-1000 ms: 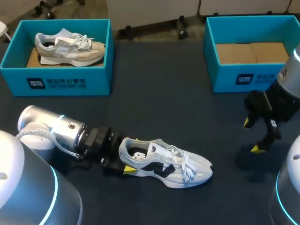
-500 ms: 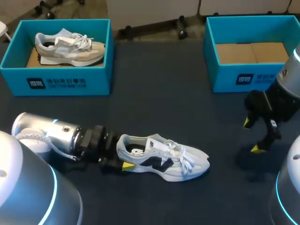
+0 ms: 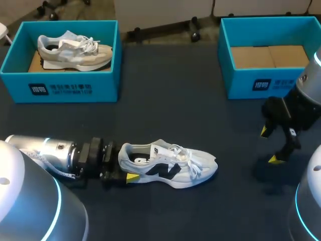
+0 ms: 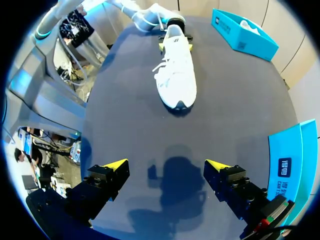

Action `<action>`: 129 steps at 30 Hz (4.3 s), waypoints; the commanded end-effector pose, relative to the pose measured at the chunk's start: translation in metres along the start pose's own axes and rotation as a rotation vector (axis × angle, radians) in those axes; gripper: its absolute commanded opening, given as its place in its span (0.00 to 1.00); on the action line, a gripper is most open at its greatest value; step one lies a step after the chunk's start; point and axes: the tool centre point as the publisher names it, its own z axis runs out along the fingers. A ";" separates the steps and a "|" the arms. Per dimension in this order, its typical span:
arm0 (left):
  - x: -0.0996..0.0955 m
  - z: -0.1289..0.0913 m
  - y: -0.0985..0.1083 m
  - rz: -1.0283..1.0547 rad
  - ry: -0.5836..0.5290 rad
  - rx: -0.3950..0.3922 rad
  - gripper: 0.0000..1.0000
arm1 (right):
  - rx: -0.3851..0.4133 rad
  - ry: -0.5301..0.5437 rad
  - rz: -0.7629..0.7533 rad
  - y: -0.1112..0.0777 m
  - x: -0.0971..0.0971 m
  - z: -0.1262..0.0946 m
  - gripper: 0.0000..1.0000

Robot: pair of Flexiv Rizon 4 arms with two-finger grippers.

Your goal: Take the shoe out of the shoebox, open the shoe tongue, remove and reinsert the insole, then place the shoe into the shoebox

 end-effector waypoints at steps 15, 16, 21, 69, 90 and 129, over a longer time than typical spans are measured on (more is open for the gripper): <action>-0.001 0.007 -0.001 0.000 -0.003 -0.026 0.00 | 0.000 -0.001 -0.001 -0.001 0.001 0.001 1.00; -0.001 0.007 -0.001 0.000 -0.003 -0.026 0.00 | 0.000 -0.001 -0.001 -0.001 0.001 0.001 1.00; -0.001 0.007 -0.001 0.000 -0.003 -0.026 0.00 | 0.000 -0.001 -0.001 -0.001 0.001 0.001 1.00; -0.001 0.007 -0.001 0.000 -0.003 -0.026 0.00 | 0.361 -0.298 1.395 0.197 0.025 0.010 1.00; -0.001 0.007 -0.001 0.000 -0.003 -0.026 0.00 | 0.417 -0.494 1.608 0.249 0.031 0.045 1.00; -0.001 0.007 -0.001 0.000 -0.003 -0.026 0.00 | 0.483 -0.856 1.624 0.285 0.012 0.113 1.00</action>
